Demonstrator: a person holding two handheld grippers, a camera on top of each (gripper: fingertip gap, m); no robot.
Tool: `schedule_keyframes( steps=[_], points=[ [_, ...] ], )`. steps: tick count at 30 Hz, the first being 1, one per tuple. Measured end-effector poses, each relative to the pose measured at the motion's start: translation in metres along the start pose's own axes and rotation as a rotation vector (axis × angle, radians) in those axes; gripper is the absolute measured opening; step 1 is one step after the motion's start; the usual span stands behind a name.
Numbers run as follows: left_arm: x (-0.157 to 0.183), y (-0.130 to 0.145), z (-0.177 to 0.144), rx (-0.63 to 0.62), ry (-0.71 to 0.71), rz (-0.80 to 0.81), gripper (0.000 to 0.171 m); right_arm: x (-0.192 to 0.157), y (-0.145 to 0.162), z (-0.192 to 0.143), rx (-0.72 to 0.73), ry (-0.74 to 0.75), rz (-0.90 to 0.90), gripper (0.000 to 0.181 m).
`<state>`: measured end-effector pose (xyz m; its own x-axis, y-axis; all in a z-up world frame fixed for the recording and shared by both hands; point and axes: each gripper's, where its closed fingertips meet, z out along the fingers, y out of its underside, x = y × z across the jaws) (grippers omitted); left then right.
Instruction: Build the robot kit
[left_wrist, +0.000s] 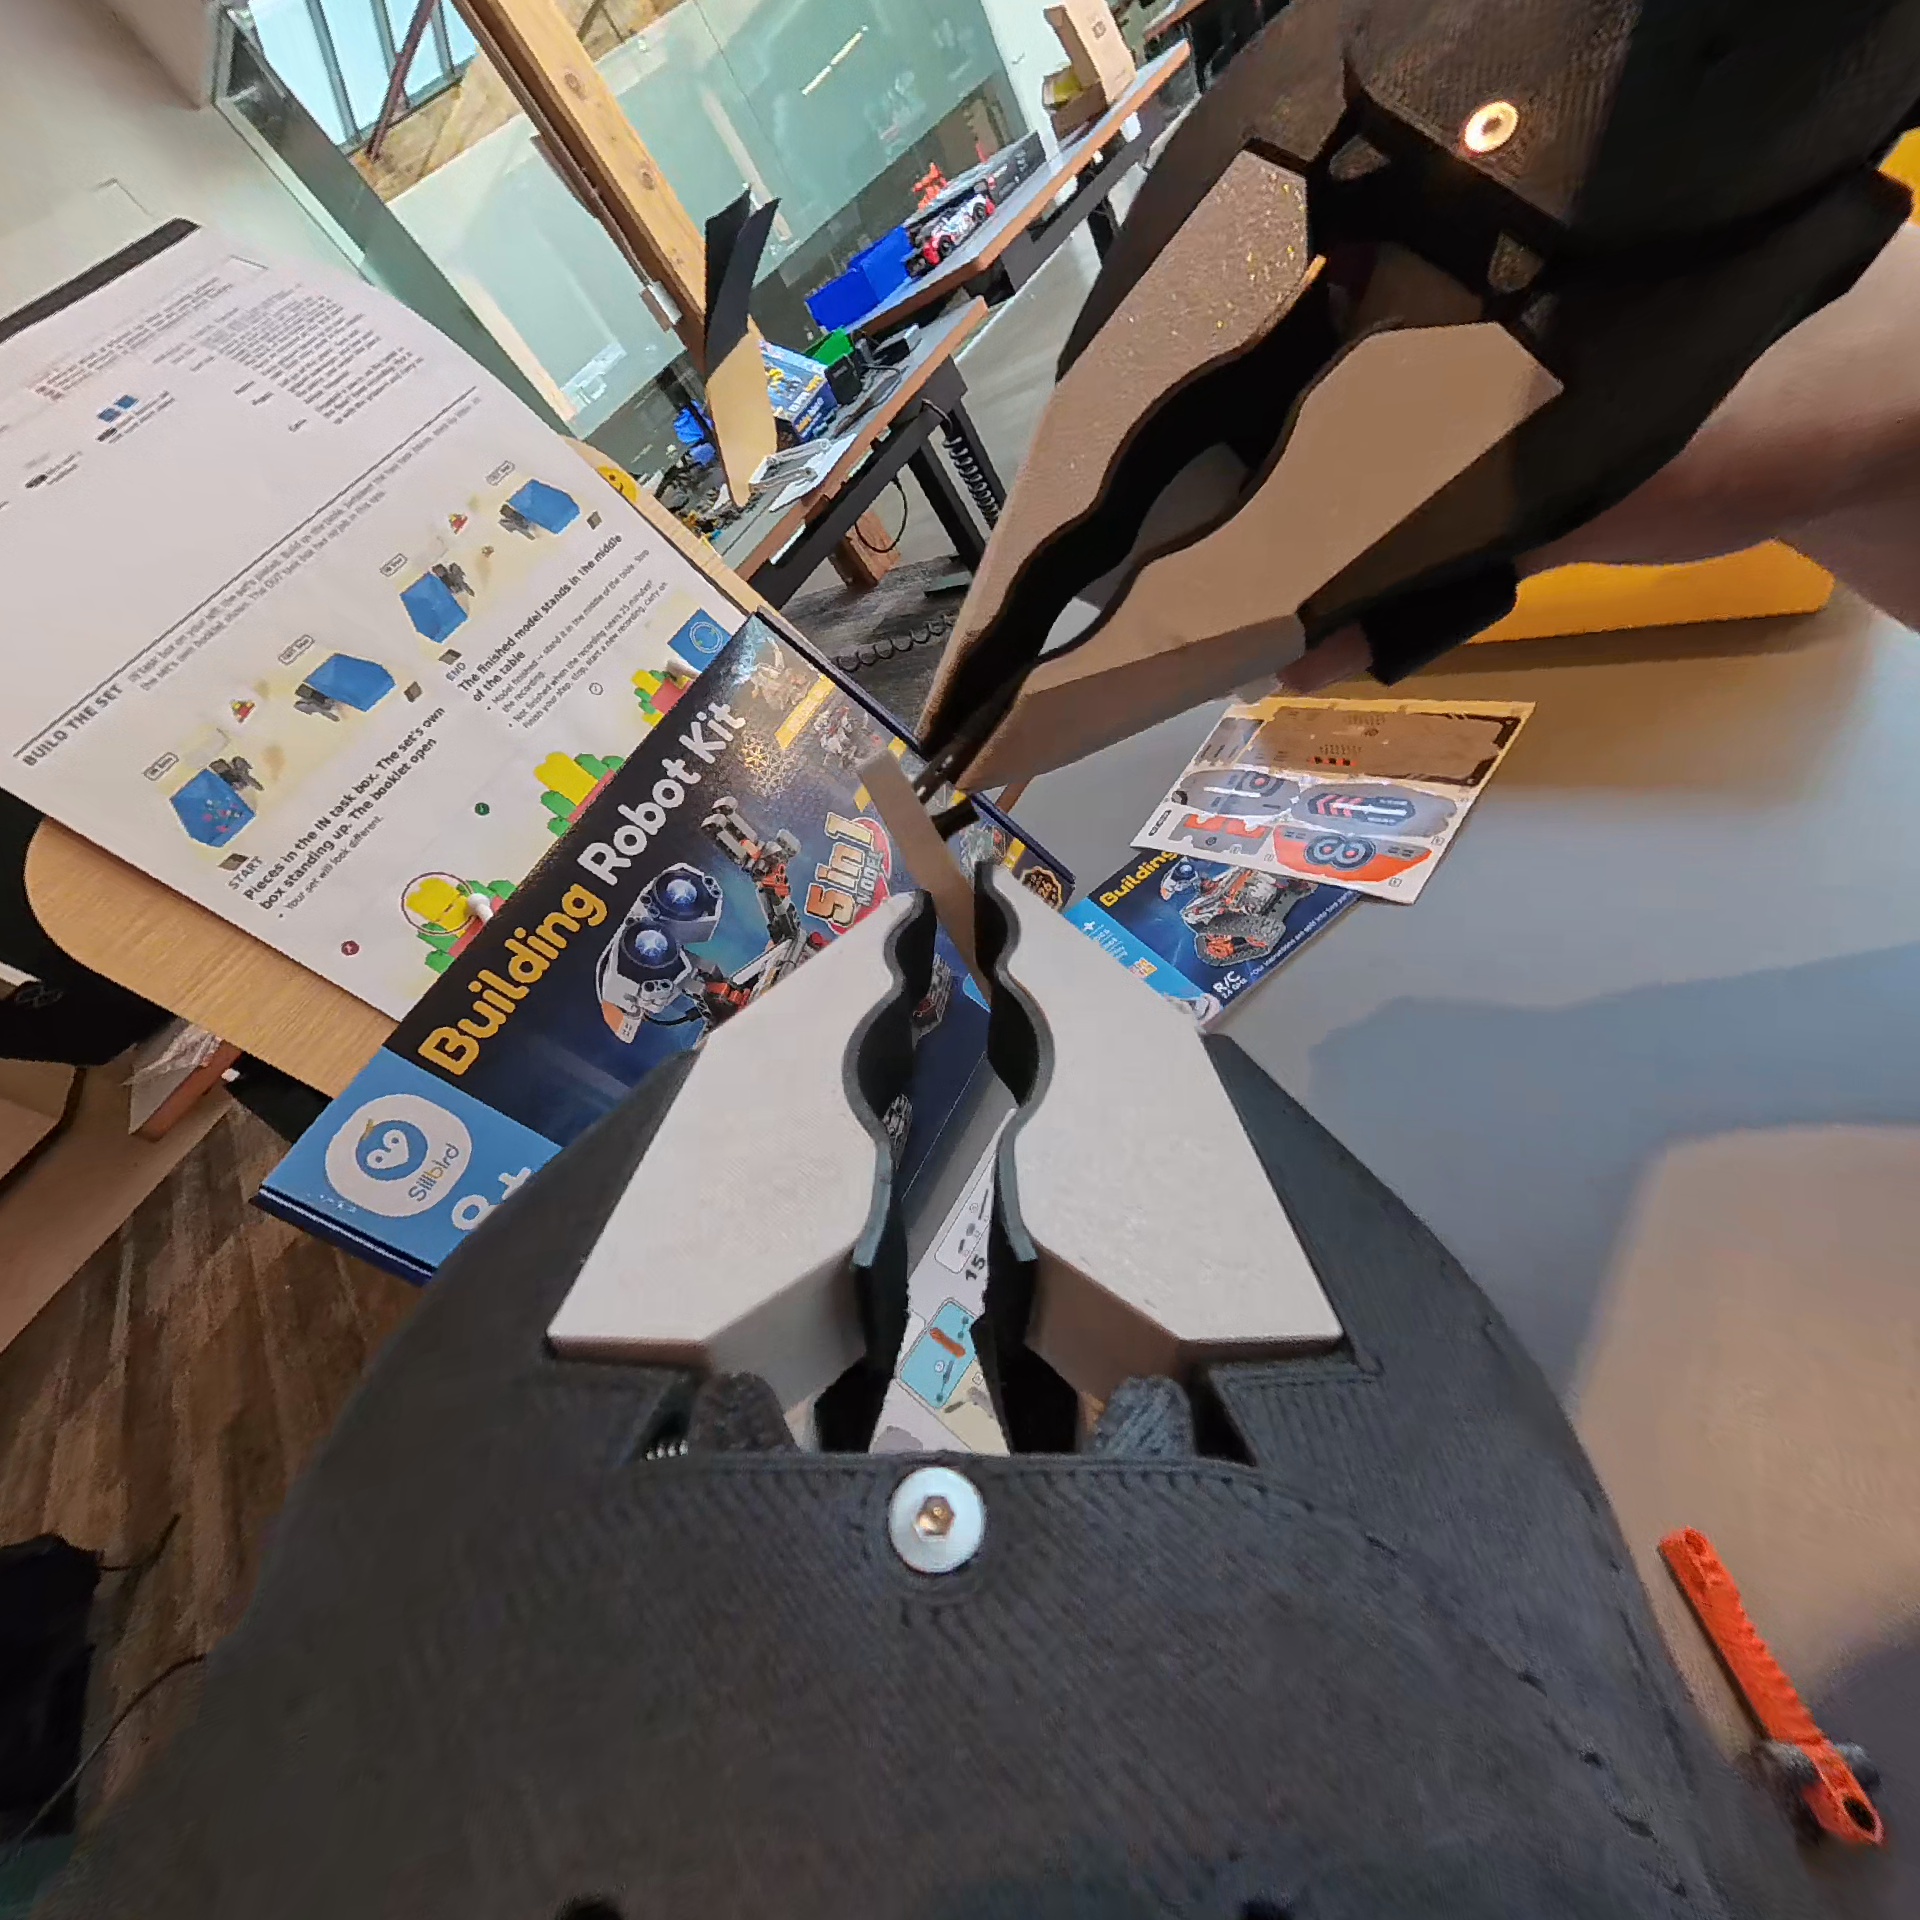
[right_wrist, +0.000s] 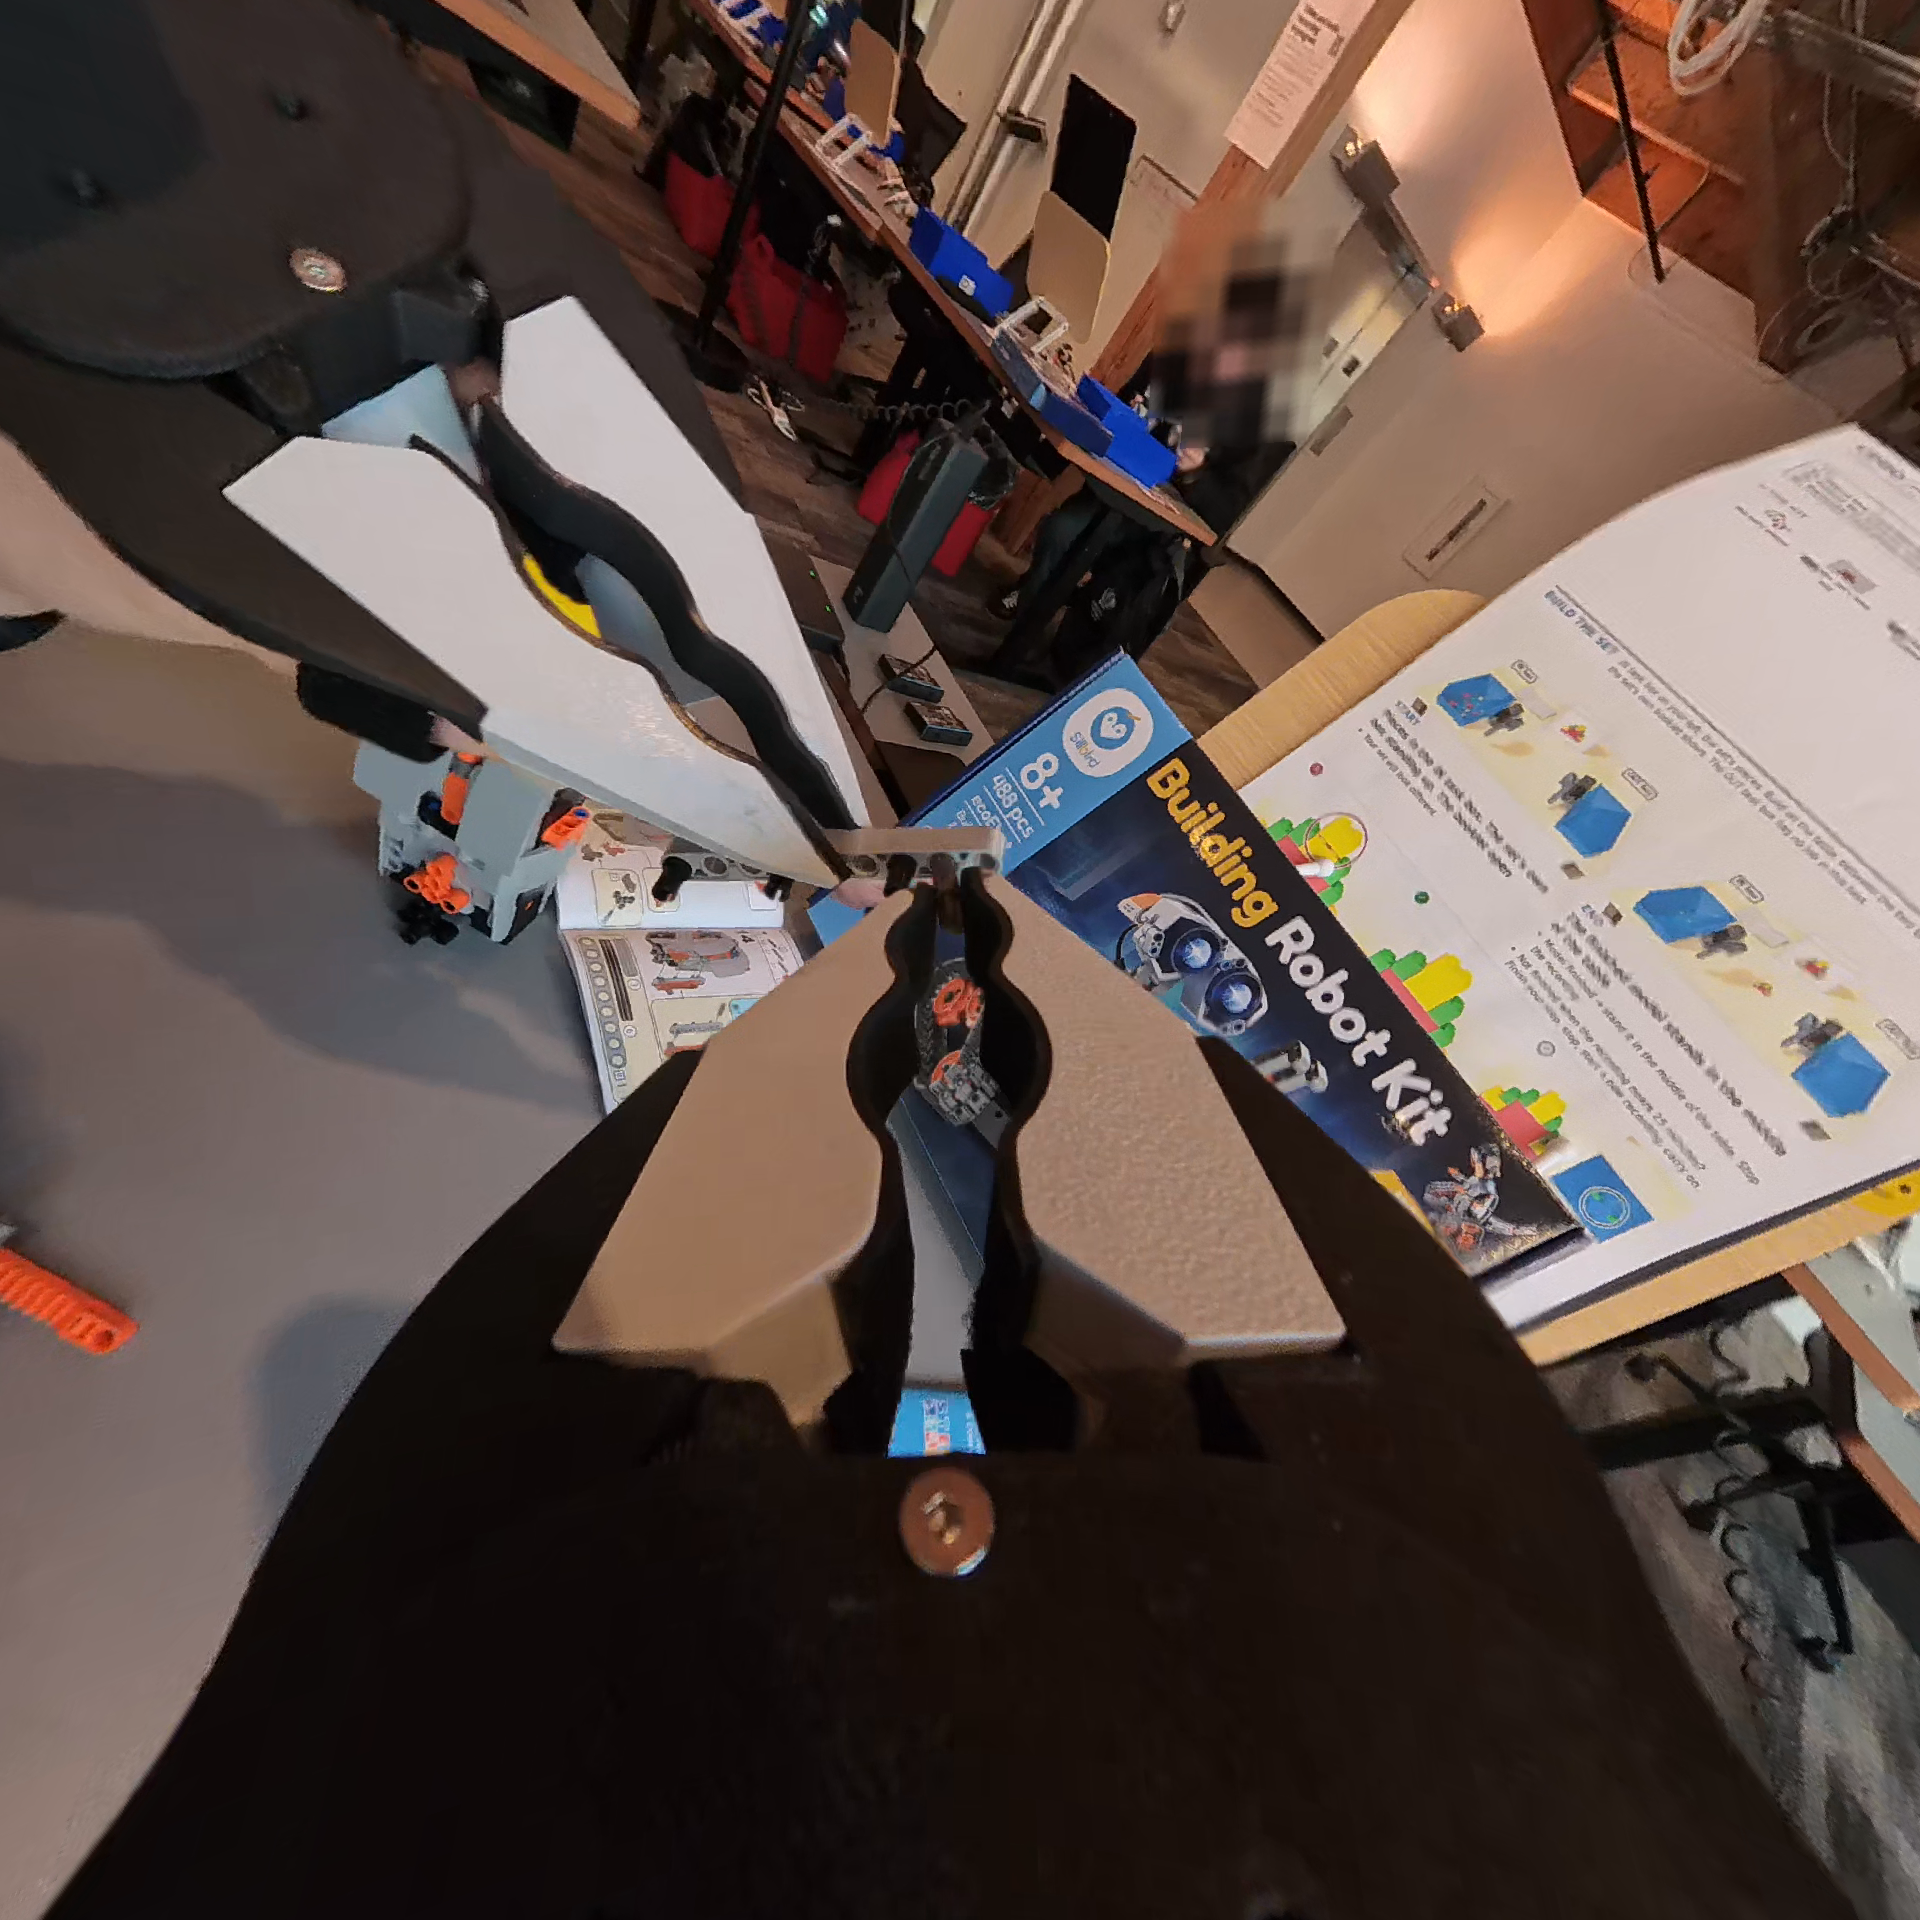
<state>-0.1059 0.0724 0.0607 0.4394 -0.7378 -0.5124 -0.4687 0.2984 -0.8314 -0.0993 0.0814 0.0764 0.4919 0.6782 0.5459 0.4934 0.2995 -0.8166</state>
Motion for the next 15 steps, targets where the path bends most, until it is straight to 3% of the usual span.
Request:
schedule_keyframes(
  steps=[6,15],
  points=[
    [0.008,-0.003,-0.005,0.032,0.069,0.047,0.006,-0.006,-0.004,-0.008,0.077,-0.088,0.011,0.004],
    [0.006,-0.010,-0.005,0.098,0.087,-0.065,0.006,0.000,-0.011,-0.005,0.099,0.004,-0.025,0.004]
  ],
)
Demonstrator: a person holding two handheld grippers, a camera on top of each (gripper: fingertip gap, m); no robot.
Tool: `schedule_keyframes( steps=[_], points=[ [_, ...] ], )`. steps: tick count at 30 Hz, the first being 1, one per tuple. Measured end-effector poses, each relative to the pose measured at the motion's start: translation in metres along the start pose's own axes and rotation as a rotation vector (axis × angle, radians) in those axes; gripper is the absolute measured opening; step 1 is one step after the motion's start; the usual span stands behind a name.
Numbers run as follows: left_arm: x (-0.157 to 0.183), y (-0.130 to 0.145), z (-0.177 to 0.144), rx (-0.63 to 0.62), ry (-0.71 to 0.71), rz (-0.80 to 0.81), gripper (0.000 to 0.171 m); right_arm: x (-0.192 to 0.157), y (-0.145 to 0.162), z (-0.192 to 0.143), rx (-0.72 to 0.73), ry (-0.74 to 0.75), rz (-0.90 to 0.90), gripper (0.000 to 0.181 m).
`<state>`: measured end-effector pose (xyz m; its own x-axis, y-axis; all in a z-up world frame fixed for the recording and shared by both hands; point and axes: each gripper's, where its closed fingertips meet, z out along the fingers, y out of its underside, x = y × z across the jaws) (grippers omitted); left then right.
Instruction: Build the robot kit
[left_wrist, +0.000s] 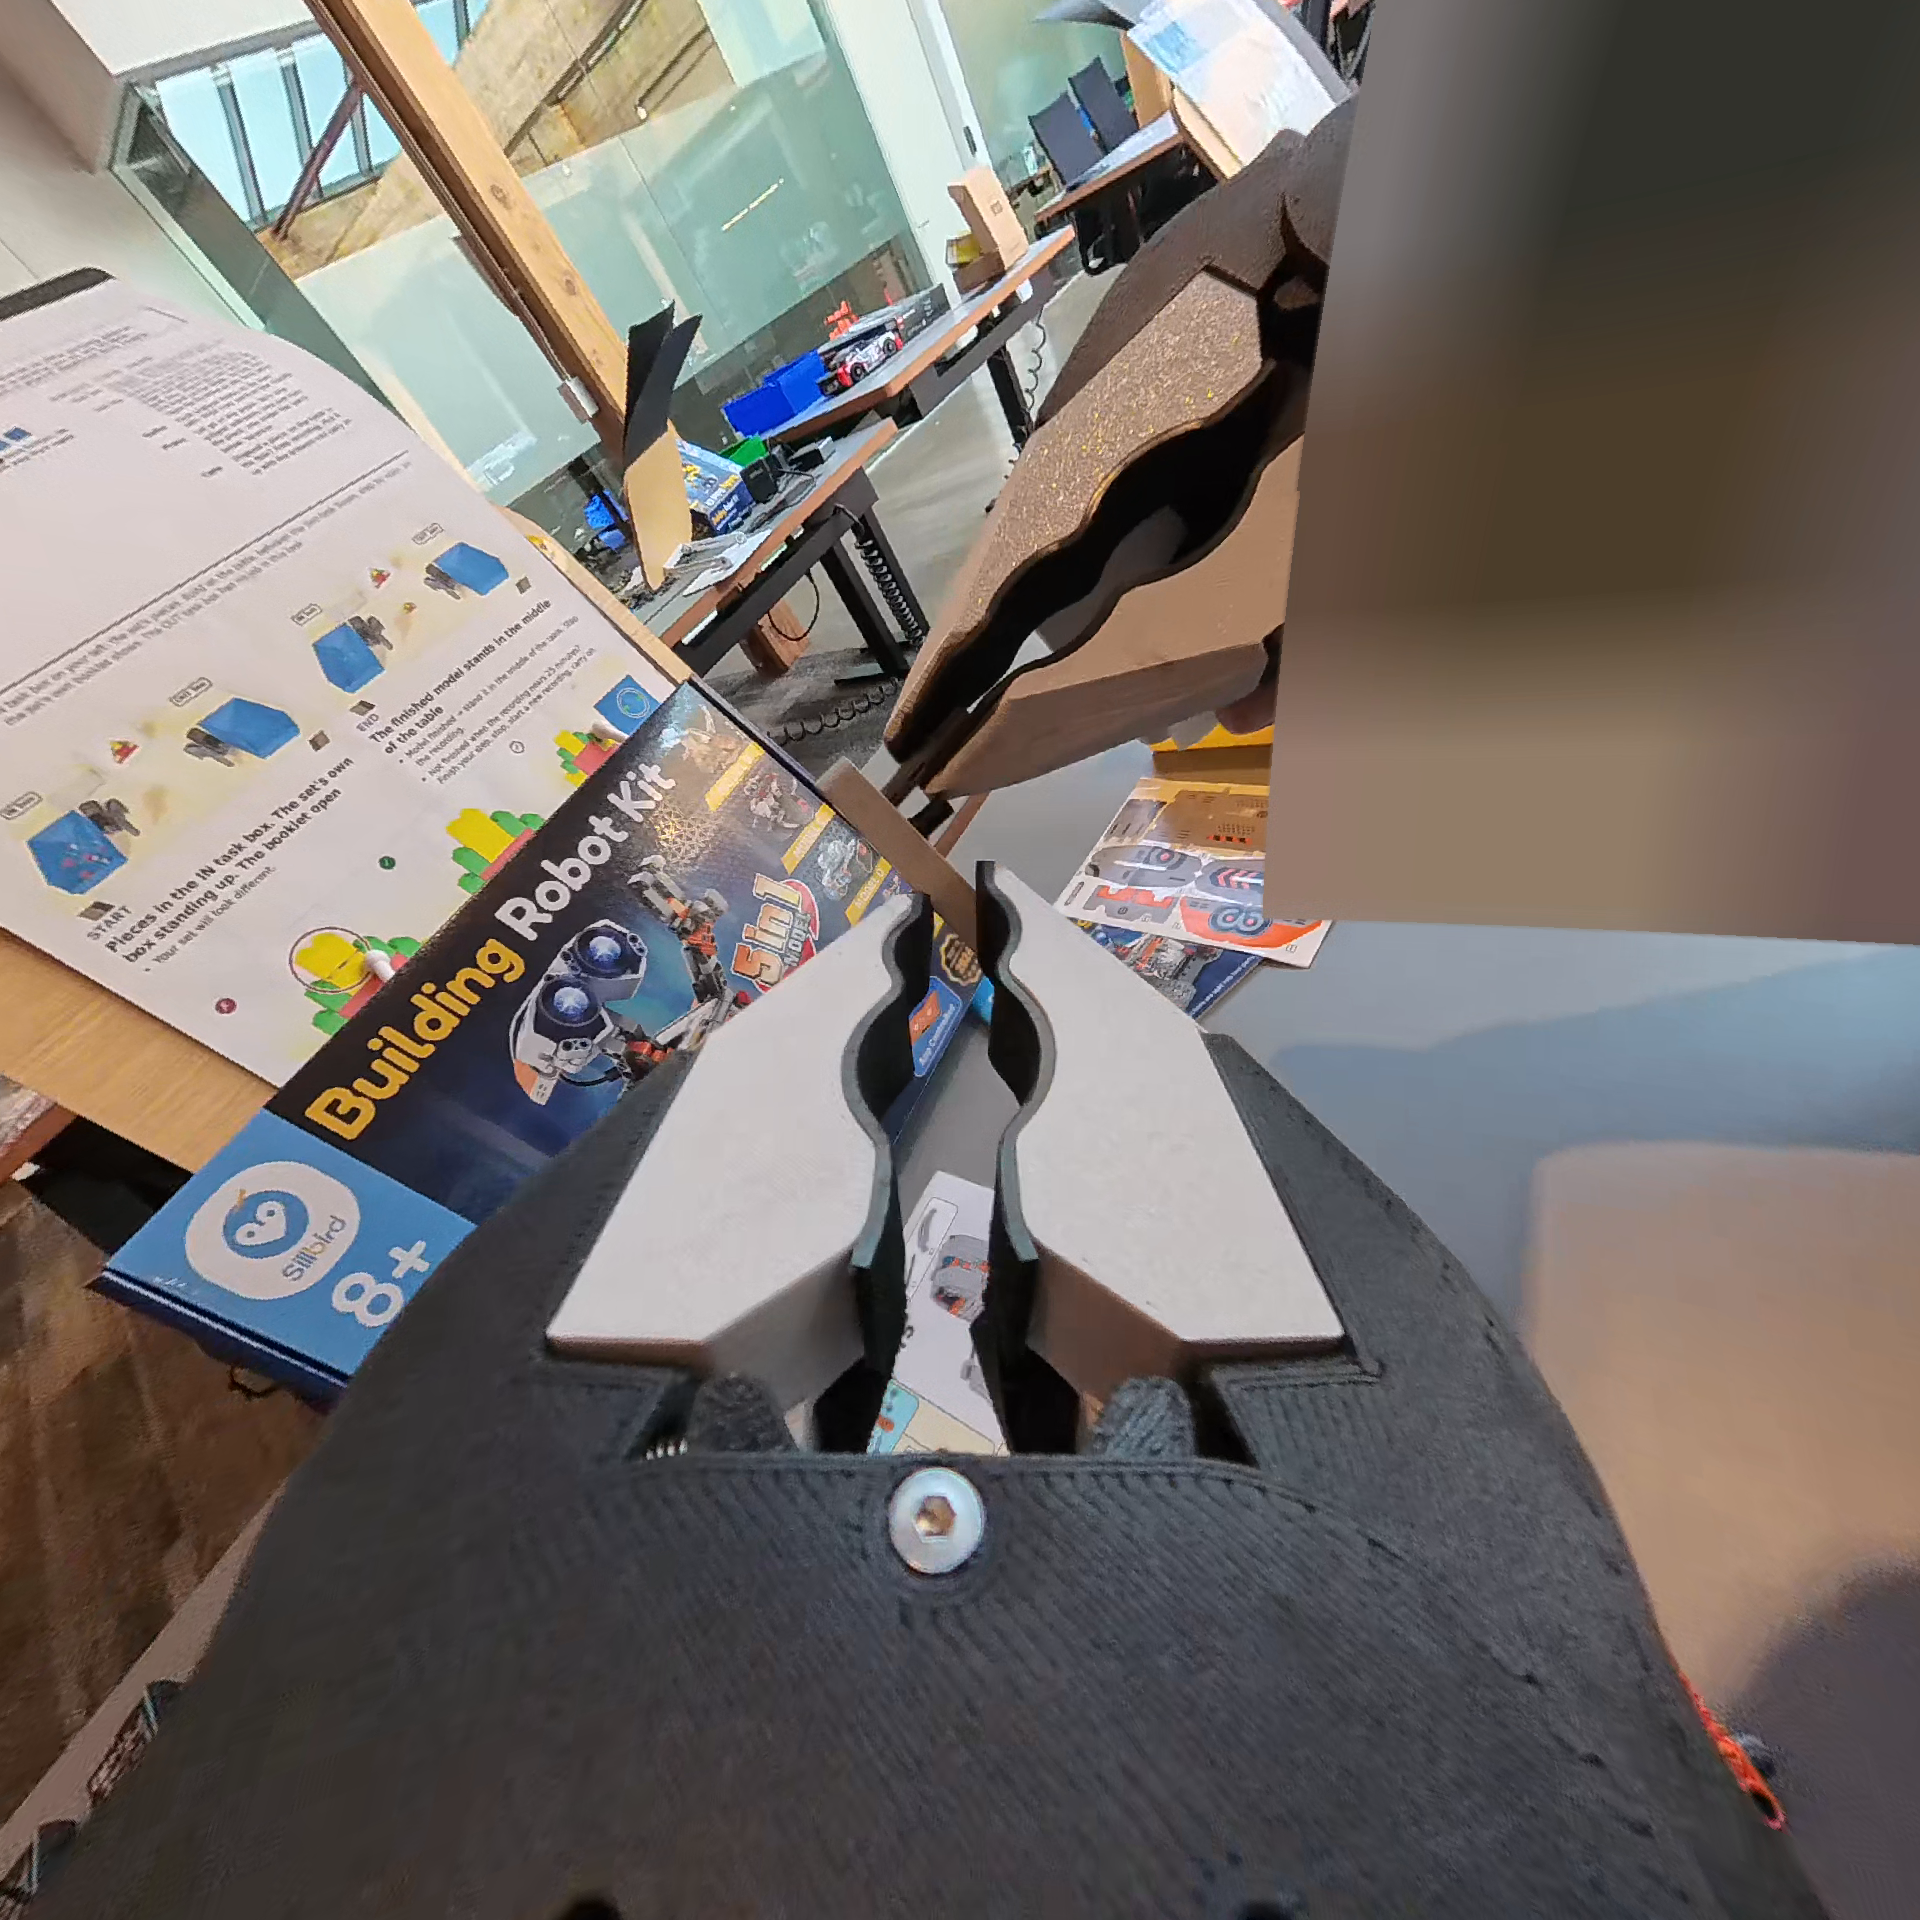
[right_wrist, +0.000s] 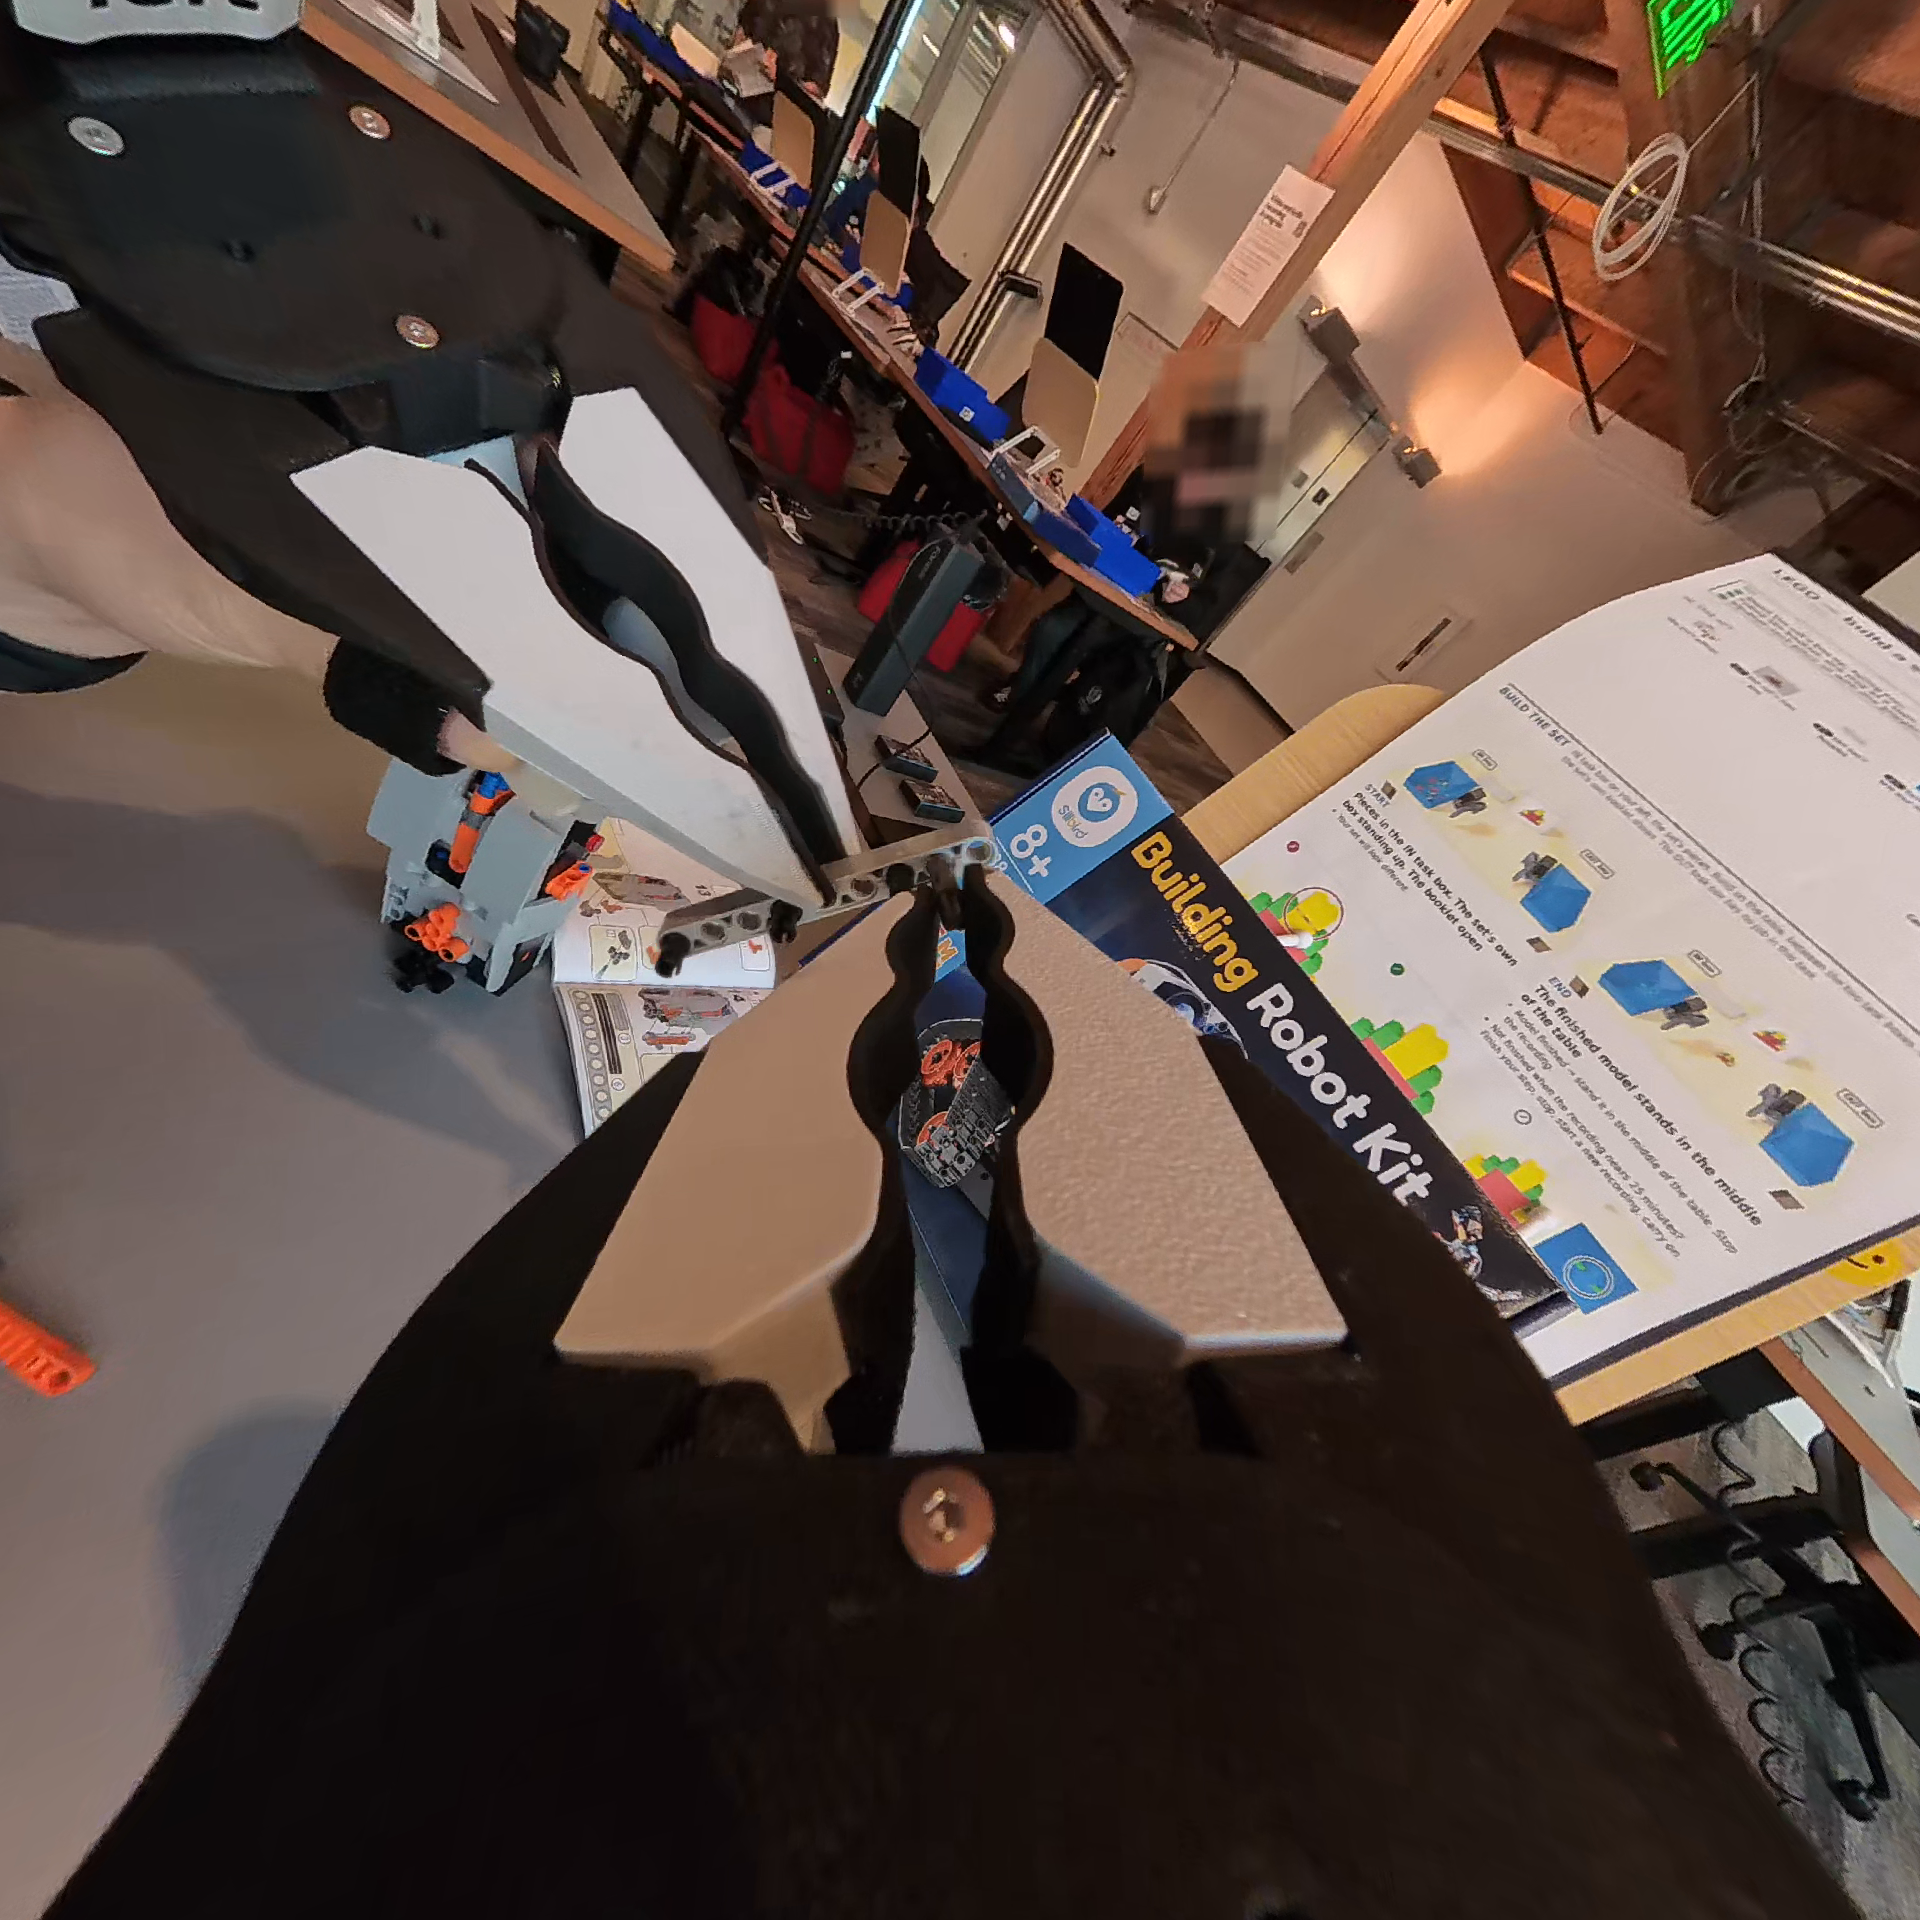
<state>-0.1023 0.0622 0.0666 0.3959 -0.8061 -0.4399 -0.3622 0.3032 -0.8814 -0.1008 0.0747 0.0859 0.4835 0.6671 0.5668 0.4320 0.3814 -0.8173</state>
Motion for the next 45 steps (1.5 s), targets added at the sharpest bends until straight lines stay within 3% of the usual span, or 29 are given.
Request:
schedule_keyframes(
  steps=[9,12,16,20,24,28,39,45],
  points=[
    [0.013,-0.001,-0.008,0.003,0.068,0.160,0.005,-0.014,-0.004,-0.008,0.074,-0.122,-0.007,0.005],
    [0.036,-0.020,-0.012,0.107,0.184,0.136,0.000,-0.022,0.010,0.000,0.007,-0.144,-0.052,0.003],
    [0.023,0.002,-0.005,-0.045,0.072,0.217,0.000,-0.034,0.019,0.011,-0.040,-0.173,-0.085,0.004],
    [0.007,0.006,-0.009,-0.071,0.034,0.123,0.000,0.014,0.036,-0.023,-0.115,-0.028,-0.062,0.004],
    [-0.007,0.007,-0.011,-0.064,-0.004,0.057,0.000,0.072,0.017,-0.101,-0.023,0.173,0.070,0.004],
    [-0.011,0.006,-0.011,-0.040,-0.003,-0.009,0.000,0.093,-0.002,-0.147,0.025,0.320,0.042,0.004],
    [-0.010,0.000,-0.014,-0.010,0.027,-0.080,0.000,0.098,0.003,-0.144,-0.003,0.360,0.009,0.004],
    [0.007,0.004,0.000,-0.030,0.144,-0.268,0.016,0.108,-0.001,-0.153,0.028,0.411,0.043,0.004]
  ],
)
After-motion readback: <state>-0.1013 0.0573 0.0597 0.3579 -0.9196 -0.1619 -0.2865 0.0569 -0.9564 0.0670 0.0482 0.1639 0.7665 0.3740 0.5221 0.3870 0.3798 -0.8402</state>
